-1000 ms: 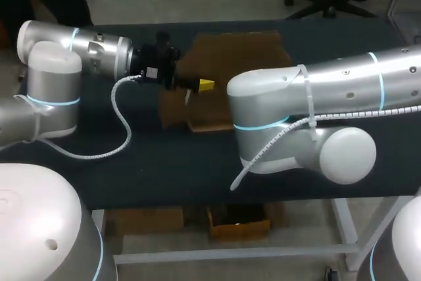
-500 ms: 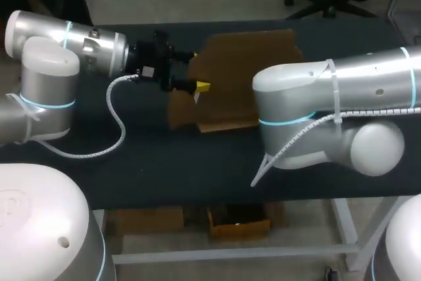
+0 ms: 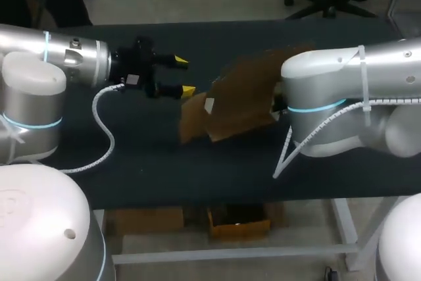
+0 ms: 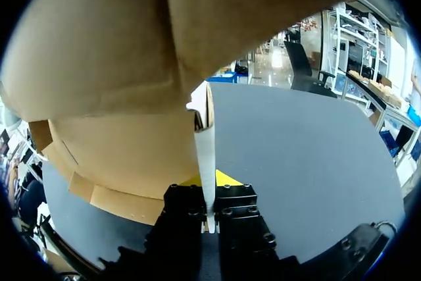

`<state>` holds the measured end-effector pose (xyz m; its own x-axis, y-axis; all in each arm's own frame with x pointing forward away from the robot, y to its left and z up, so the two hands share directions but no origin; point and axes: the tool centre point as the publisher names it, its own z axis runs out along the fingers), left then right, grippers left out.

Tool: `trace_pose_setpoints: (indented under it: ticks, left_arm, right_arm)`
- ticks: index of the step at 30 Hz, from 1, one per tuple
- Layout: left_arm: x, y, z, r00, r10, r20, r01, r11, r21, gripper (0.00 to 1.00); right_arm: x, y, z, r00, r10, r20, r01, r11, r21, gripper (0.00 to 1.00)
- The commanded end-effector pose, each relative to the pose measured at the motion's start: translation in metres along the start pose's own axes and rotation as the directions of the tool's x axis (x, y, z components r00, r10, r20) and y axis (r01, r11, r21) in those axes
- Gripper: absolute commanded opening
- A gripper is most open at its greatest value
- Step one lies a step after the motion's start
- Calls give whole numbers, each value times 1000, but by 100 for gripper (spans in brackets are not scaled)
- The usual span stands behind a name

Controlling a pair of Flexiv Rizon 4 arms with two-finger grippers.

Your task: Assemble the packaging by folding the flat box into shape, placing the metal phone stand inside, and closing the box properly

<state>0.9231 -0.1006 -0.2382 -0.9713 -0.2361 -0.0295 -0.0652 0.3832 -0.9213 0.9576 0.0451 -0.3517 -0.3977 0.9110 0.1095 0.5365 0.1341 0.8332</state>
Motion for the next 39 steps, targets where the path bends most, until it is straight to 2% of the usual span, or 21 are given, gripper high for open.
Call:
trace_pose_setpoints:
  ticks: [1, 6, 11, 14, 32, 39]
  left_arm:
    - [7, 0, -10, 1000, 2, 17, -1, 1000, -18, 100]
    - [9, 3, -14, 1000, 18, 20, -17, 999, -52, 100]
    - [10, 7, -23, 999, 36, 15, -35, 995, -91, 100]
    - [9, 9, -32, 997, 9, -80, -16, 996, -86, 100]
    - [9, 9, -32, 997, 9, -80, -16, 996, -86, 100]
    - [9, 7, -22, 996, 45, -71, -53, 991, -123, 100]
  right_arm:
    - [-8, 9, -4, 990, 1, -143, 14, 994, 106, 0]
    - [-9, 13, -2, 984, -8, -180, 35, 988, 149, 0]
    - [-9, 19, 0, 961, 6, -276, 50, 979, 197, 0]
    - [-9, 19, 2, 931, 33, -363, 47, 977, 210, 0]
    - [-9, 19, 2, 931, 33, -363, 47, 977, 210, 0]
    - [-28, 20, -9, 939, 80, -334, 24, 955, 296, 0]
